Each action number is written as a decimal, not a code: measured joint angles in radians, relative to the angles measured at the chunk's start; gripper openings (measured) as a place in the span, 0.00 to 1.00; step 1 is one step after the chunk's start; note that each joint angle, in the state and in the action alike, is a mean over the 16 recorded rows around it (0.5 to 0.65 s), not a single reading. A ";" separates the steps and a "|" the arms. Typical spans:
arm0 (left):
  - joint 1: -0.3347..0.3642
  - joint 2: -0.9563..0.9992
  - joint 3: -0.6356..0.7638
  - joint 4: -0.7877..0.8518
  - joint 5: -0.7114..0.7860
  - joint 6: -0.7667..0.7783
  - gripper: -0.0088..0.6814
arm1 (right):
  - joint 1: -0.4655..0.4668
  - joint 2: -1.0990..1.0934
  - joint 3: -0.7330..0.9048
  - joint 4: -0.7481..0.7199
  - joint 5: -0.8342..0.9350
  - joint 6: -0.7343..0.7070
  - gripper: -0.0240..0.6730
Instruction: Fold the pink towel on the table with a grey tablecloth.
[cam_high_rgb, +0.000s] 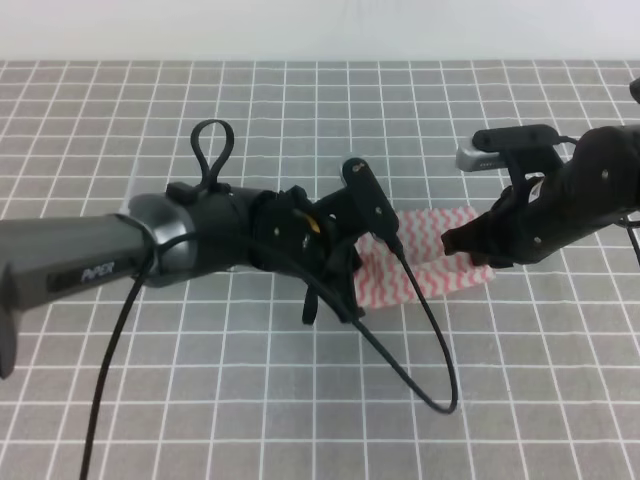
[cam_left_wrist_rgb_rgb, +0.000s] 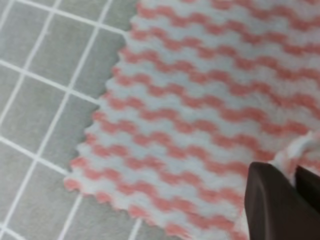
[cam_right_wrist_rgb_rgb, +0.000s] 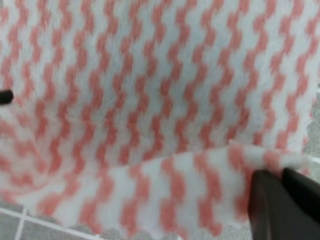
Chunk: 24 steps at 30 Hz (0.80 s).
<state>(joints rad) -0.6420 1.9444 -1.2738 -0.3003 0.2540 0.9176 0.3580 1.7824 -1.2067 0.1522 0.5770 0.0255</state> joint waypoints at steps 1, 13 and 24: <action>0.002 0.000 -0.004 0.000 0.000 -0.001 0.01 | 0.000 0.003 0.000 -0.001 -0.004 0.000 0.01; 0.022 0.015 -0.023 -0.002 -0.009 -0.007 0.01 | 0.000 0.030 0.000 -0.004 -0.056 0.000 0.01; 0.023 0.058 -0.087 -0.004 0.007 -0.006 0.01 | -0.001 0.040 0.000 -0.005 -0.114 0.000 0.01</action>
<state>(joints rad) -0.6187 2.0028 -1.3604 -0.3048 0.2611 0.9113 0.3575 1.8221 -1.2069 0.1469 0.4627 0.0253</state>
